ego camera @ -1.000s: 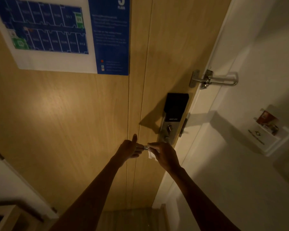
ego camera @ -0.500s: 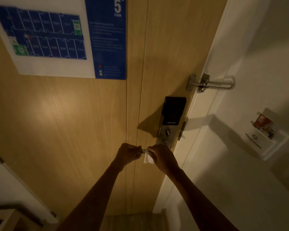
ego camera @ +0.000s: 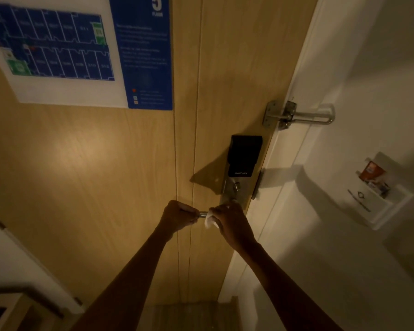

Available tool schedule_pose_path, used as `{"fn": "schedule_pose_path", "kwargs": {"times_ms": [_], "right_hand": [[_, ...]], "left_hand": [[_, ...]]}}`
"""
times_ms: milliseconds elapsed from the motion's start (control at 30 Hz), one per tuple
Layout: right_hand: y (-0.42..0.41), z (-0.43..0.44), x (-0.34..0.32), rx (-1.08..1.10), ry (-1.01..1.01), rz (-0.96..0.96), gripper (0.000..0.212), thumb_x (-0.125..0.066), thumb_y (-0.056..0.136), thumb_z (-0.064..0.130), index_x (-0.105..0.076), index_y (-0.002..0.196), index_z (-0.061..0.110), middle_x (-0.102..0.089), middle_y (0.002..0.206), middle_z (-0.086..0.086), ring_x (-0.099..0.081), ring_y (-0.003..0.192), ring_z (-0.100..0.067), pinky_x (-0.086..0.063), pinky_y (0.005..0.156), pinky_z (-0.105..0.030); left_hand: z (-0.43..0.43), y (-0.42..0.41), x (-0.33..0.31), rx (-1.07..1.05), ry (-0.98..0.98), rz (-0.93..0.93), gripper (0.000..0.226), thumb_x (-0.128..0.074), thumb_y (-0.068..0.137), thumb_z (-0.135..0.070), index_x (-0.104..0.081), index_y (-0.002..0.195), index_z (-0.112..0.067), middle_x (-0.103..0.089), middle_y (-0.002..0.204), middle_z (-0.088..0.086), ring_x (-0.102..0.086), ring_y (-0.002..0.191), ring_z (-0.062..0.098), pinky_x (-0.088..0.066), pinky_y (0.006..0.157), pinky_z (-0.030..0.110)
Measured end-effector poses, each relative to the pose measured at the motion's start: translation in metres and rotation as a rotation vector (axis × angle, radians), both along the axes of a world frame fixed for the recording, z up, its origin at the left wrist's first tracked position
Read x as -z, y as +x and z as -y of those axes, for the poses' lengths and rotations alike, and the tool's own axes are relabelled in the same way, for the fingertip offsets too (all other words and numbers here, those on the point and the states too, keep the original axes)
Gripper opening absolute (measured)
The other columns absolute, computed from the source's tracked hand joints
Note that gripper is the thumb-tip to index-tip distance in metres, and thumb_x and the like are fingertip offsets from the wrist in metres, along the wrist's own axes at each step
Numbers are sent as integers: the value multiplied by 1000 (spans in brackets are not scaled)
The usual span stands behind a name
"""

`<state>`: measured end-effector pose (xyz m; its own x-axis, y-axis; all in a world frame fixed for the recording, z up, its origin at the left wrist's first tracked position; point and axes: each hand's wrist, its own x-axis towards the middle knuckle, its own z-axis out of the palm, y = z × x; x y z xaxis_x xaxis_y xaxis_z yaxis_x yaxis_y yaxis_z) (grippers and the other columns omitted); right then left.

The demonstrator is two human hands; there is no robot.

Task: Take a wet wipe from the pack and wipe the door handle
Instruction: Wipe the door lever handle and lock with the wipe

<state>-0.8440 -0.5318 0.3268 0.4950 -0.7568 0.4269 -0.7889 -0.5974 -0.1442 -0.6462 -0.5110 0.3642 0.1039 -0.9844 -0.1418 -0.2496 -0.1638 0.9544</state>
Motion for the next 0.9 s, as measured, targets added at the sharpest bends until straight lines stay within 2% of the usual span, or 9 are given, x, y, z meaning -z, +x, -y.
{"fn": "schedule_pose_path", "kwargs": {"times_ms": [133, 267, 433, 533, 633, 733, 800, 900], "right_hand": [[-19, -1, -1, 44, -17, 11, 36, -81, 76, 18, -69, 110, 20, -63, 118, -4, -59, 110, -20, -55, 84, -26], [-38, 4, -2, 78, -1, 40, 38, -78, 80, 14, -69, 117, 17, -61, 125, -8, -62, 109, -21, -60, 82, -31], [-48, -6, -14, 193, 8, 316, 17, -74, 84, 21, -74, 100, 14, -68, 112, -6, -65, 100, -19, -60, 79, -32], [-48, -5, -9, 210, 82, 450, 20, -70, 88, 25, -73, 105, 14, -67, 110, -8, -66, 96, -18, -59, 79, -30], [-45, -3, -2, 196, 145, 497, 25, -71, 88, 21, -72, 111, 15, -69, 107, -7, -67, 95, -17, -59, 81, -28], [-43, -7, 0, 169, 144, 495, 22, -70, 87, 16, -72, 109, 12, -70, 108, -5, -68, 97, -17, -59, 83, -31], [-41, -9, -2, 140, 136, 413, 20, -68, 89, 19, -72, 107, 13, -67, 117, -4, -66, 104, -17, -58, 87, -33], [-43, -4, -10, 101, 90, 292, 20, -71, 87, 23, -71, 105, 14, -61, 122, -4, -62, 106, -15, -53, 86, -22]], "left_hand": [[-4, -2, 3, -54, -45, -30, 7, -74, 75, 5, -77, 79, 1, -73, 67, 11, -71, 62, 16, -57, 60, 19], [-6, -9, 3, -123, -69, 17, 6, -76, 73, 2, -77, 78, 1, -74, 71, 13, -73, 67, 19, -59, 64, 23], [-2, -6, 1, -112, -28, 40, 6, -80, 71, -3, -78, 76, -4, -75, 72, 13, -75, 72, 26, -62, 72, 36], [-3, -10, 0, -139, -26, 74, 7, -80, 71, -3, -77, 72, -9, -75, 71, 10, -75, 71, 22, -62, 73, 36], [-6, -12, -1, -141, -45, 107, 7, -78, 73, -3, -78, 73, -10, -75, 71, 8, -74, 72, 20, -61, 72, 31], [-8, -13, -1, -131, -73, 137, 5, -76, 75, -4, -79, 77, -7, -76, 72, 8, -74, 71, 19, -61, 72, 30], [-9, -14, -1, -141, -73, 140, 4, -76, 76, -5, -79, 77, -7, -76, 71, 9, -74, 70, 20, -62, 72, 32], [-9, -14, -1, -144, -76, 159, 5, -77, 75, -5, -79, 75, -8, -75, 69, 7, -74, 69, 19, -62, 72, 35]]}}
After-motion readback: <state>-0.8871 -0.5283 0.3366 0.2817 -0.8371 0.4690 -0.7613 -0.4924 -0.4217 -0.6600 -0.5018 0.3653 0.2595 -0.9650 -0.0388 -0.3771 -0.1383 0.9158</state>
